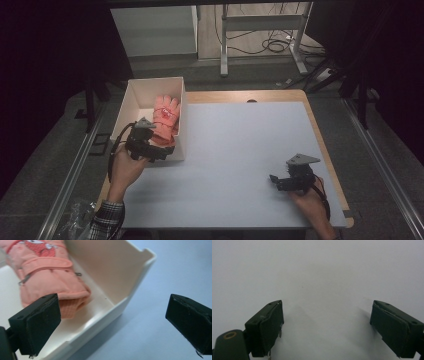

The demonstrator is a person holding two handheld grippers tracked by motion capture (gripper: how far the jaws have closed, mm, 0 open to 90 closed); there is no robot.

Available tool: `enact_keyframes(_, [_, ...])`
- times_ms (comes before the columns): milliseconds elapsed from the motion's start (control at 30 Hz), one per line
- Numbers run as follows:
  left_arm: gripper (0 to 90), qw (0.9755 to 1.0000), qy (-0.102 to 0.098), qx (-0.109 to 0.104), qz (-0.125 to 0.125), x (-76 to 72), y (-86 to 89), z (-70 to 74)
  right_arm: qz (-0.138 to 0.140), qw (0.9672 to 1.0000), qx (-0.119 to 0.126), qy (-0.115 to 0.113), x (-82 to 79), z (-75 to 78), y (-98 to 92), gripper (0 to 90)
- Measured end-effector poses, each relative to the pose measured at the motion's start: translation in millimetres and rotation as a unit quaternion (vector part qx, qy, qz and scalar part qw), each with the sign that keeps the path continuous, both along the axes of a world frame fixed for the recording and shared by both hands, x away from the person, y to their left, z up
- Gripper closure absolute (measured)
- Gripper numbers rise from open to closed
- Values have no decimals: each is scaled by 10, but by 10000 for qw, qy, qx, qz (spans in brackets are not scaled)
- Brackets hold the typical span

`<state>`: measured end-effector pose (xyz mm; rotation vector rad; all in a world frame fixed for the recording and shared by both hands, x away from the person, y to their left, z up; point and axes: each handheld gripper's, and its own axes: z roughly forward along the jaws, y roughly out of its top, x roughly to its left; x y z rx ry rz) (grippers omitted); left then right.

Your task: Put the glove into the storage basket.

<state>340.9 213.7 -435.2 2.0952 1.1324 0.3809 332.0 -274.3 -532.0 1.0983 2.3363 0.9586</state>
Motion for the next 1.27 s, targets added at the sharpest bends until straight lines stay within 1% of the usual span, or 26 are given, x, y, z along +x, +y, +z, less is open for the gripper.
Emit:
enact_keyframes(67, [5, 10000, -32, -34, -66, -37, -54, -15, -7, 10000, 6, 3, -1, 0, 1, 118])
enact_keyframes(167, [5, 9998, -54, -18, -187, -92, -139, -32, -7, 10000, 6, 4, -1, 0, 1, 118])
enact_keyframes(300, [5, 9993, -117, -75, -350, -167, -256, -54, -4, 10000, 2, 1, 0, 0, 1, 118])
enact_keyframes(433, [5, 9983, -150, -135, -551, -227, -363, -91, -3, 10000, 4, 2, 0, 0, 1, 118])
enact_keyframes(567, [6, 9967, -148, -229, -769, -282, -487, -194, -2, 10000, 3, 3, 0, 0, 1, 118])
enact_keyframes(667, [6, 9955, -160, -246, -904, -311, -573, -307, 0, 10000, 1, 3, 0, 0, 0, 118])
enact_keyframes(767, [7, 9947, -155, -282, -972, -320, -632, -426, -1, 10000, 3, 2, 0, 0, 1, 118])
enact_keyframes(867, [7, 9936, -38, -358, -1070, -317, -685, -596, 0, 10000, 3, 1, 0, 0, 0, 118])
enact_keyframes(1067, [7, 9938, 128, -271, -1067, -310, -728, -897, -2, 10000, 4, 3, -1, 1, 1, 118])
enact_keyframes(1133, [7, 9943, 210, -249, -1018, -304, -727, -999, -3, 10000, 6, 4, -1, 1, 1, 118])
enact_keyframes(1200, [7, 9945, 246, -270, -981, -298, -717, -1069, -6, 10000, 9, 2, -1, -1, 0, 118])
enact_keyframes(1267, [7, 9946, 258, -321, -953, -300, -707, -1108, -6, 10000, 7, 3, -1, -1, 0, 118])
